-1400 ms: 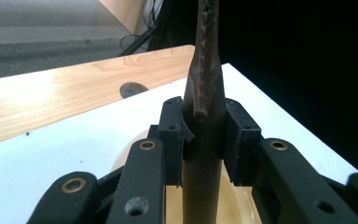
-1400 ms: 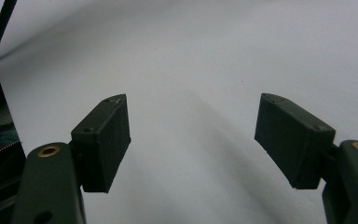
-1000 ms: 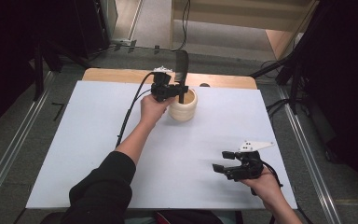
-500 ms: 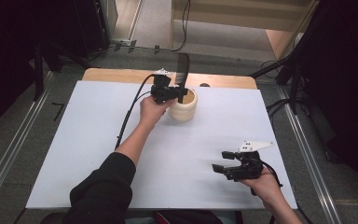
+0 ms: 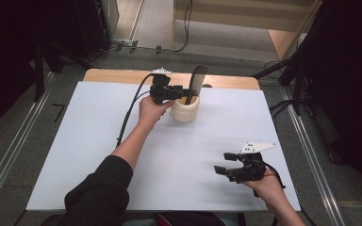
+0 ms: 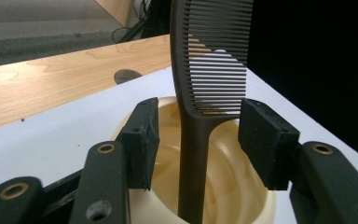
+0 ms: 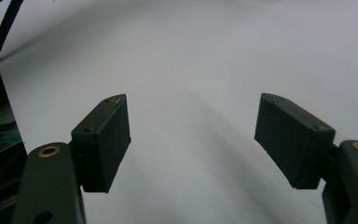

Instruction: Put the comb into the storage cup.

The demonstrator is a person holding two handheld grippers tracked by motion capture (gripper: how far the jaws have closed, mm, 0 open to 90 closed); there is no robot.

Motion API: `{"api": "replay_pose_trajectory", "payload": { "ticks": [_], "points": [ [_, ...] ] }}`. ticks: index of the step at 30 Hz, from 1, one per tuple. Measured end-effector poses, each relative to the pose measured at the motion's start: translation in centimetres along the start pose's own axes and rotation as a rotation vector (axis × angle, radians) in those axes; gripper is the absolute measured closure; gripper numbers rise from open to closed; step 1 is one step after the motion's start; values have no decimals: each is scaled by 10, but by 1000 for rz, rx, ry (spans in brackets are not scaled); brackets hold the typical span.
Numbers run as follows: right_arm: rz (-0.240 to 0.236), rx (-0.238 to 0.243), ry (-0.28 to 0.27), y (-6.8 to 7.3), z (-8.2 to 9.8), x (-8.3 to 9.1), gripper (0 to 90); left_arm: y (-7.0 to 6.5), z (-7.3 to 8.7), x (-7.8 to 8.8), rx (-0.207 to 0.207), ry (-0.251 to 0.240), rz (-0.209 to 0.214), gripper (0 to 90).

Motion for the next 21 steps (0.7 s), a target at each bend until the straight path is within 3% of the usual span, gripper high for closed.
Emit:
{"api": "replay_pose_trajectory", "payload": {
  "ticks": [5, 8, 13, 21],
  "points": [
    [-2, -1, -1, 0, 0, 0, 246, 0, -1, 10, 1, 4, 3, 434],
    [0, 1, 1, 0, 0, 0, 246, 1, 1, 17, 16, -4, 21, 427],
    [5, 2, 4, 1, 0, 0, 246, 1, 6, 25, 32, 39, 68, 406],
    [5, -3, 4, 1, 0, 0, 245, 0, 14, 39, 38, 40, 86, 396]
  ]
}}
Point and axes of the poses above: each handheld gripper's, and its own axes: x roughly backward along the jaws, z roughly out of its underside, y roughly to its left, the point moved 7 cm from there along -x, roughly forward along the jaws, and after that the axes turned 5 degrees about -x, right-handed, at the moved point
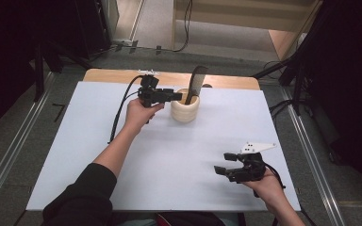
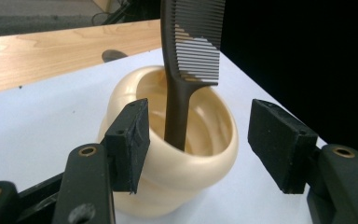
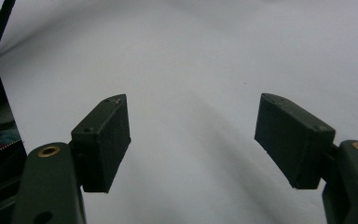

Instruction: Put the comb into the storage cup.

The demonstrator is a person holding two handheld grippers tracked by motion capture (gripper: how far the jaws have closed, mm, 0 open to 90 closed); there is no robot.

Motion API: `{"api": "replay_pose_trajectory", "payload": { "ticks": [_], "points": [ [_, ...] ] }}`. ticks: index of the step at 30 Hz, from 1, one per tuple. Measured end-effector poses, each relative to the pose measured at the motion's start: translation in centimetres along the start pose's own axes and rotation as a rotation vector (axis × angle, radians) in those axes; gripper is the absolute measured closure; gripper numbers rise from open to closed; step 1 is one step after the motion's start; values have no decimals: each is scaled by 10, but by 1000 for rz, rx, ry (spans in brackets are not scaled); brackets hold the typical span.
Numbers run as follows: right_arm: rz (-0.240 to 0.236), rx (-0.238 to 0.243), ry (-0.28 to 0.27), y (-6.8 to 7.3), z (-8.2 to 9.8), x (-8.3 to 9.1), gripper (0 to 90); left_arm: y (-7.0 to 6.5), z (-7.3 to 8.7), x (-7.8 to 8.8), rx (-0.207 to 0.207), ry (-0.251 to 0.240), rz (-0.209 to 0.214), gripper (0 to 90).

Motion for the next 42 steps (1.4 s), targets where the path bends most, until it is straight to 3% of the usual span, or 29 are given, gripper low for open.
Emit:
{"api": "replay_pose_trajectory", "payload": {
  "ticks": [5, 30, 37, 42],
  "points": [
    [-4, -5, 2, 0, 0, -1, 246, -2, 6, 4, -13, 25, 7, 383],
    [1, -11, 9, -1, 1, -1, 246, -14, 30, 20, 12, 14, 70, 328],
    [4, -9, 8, -2, 2, -1, 246, -18, 42, 21, -29, 36, 72, 312],
    [1, -9, 9, -1, 1, -1, 246, -20, 50, 22, -22, 51, 71, 312]
  ]
}}
Point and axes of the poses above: each handheld gripper's, and its own axes: x roughly backward along the jaws, z roughly out of its underside, y roughly to its left, the point moved 7 cm from there along -x, roughly forward along the jaws, and after that the axes turned 5 degrees about -x, right-handed, at the moved point
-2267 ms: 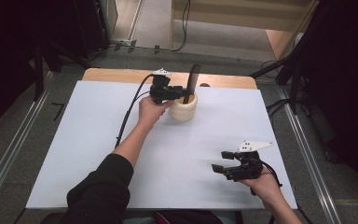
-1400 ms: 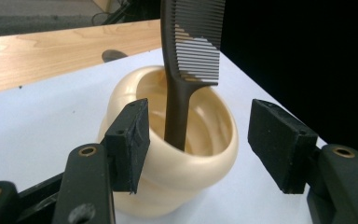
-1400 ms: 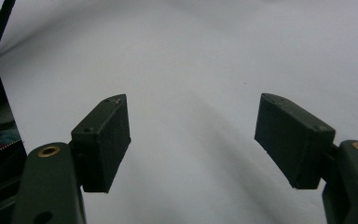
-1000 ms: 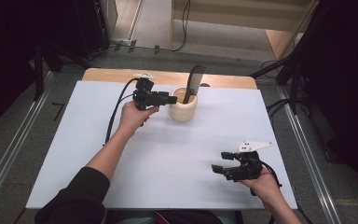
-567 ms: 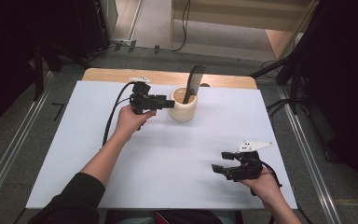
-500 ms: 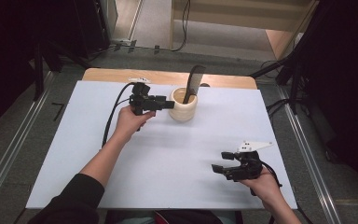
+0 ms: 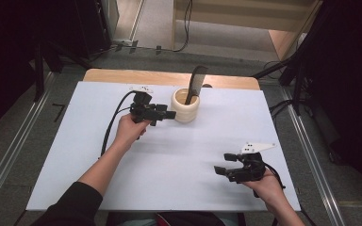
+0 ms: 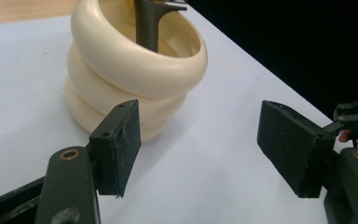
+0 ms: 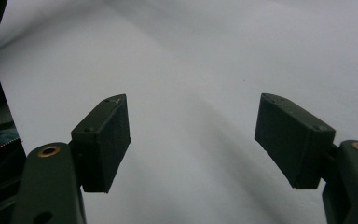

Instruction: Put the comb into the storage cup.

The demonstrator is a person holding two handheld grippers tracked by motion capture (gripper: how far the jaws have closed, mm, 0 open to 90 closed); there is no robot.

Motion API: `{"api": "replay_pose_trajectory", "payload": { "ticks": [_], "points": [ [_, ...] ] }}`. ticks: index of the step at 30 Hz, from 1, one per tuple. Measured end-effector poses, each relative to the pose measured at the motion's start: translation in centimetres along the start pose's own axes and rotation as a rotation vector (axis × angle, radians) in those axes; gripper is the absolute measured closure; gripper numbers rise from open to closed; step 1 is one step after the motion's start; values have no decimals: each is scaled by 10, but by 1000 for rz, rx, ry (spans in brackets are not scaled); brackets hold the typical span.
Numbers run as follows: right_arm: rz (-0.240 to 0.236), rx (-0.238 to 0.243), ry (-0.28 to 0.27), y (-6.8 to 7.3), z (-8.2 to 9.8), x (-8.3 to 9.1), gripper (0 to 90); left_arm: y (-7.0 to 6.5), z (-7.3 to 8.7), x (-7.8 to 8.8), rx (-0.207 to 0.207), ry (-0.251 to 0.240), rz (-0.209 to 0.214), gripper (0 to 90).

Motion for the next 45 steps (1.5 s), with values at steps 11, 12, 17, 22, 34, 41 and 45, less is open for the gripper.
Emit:
{"api": "replay_pose_trajectory", "payload": {
  "ticks": [11, 12, 17, 22, 34, 41, 45],
  "points": [
    [1, 3, 1, 0, 0, 0, 246, -4, 11, 12, 9, -7, -12, 313],
    [0, 2, 1, 0, 0, 0, 246, -5, 13, 13, 14, -8, -14, 312],
    [-3, 4, 1, 0, 1, 0, 246, -7, 19, 22, 13, -12, -24, 313],
    [-6, 1, 6, 0, 1, -1, 246, -10, 23, 32, 14, -22, -25, 312],
    [-5, 4, 10, 0, 2, -1, 246, -20, 38, 51, 7, -5, -31, 312],
    [-11, -1, 6, 0, 1, -1, 246, -27, 46, 59, -11, 6, -42, 312],
    [-11, 1, 5, 0, 2, -1, 246, -30, 52, 64, 1, 13, -42, 312]
  ]
}}
Point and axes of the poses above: each handheld gripper's, and its own axes: x roughly backward along the jaws, z roughly out of its underside, y roughly to its left, the point moved 7 cm from there along -x, roughly forward along the jaws, and after that the axes turned 5 degrees about -x, right-handed, at the moved point
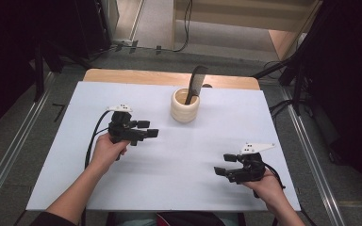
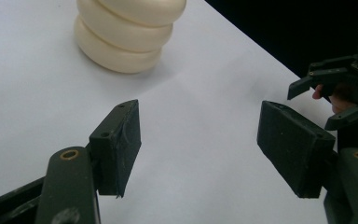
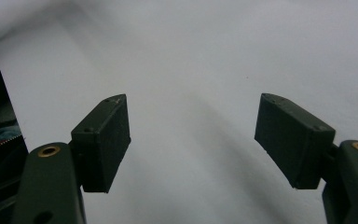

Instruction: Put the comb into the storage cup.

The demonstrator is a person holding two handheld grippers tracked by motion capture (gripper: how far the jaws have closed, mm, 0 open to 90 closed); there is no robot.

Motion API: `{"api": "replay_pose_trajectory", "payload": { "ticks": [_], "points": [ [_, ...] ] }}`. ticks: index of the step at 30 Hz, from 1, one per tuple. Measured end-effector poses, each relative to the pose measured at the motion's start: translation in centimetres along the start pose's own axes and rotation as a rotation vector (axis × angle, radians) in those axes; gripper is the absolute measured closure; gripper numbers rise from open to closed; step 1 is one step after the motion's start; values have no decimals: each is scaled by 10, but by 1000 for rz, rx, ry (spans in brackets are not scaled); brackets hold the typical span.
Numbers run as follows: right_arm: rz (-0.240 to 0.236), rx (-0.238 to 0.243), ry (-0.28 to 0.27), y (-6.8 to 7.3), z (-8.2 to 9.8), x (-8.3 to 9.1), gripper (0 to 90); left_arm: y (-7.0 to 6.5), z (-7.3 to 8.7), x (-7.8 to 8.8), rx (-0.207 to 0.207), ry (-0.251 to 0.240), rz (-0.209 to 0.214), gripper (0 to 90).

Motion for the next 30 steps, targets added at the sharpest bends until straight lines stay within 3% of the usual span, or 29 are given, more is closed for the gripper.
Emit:
{"api": "replay_pose_trajectory", "payload": {
  "ticks": [6, 20, 30],
  "points": [
    [0, -4, 2, 0, 0, 0, 245, -4, 8, 7, -10, 9, -22, 312],
    [1, -7, 0, -1, 1, 0, 246, -14, 30, 18, -6, 47, -22, 312],
    [0, -8, 2, -2, 1, 0, 245, -16, 43, 23, -7, 77, -44, 312]
  ]
}}
Point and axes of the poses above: each handheld gripper's, and its own axes: x roughly backward along the jaws, z roughly out of its underside, y roughly to its left, the point moved 7 cm from there along -x, roughly forward along the jaws, and after that the axes turned 5 degrees about -x, right-handed, at the moved point
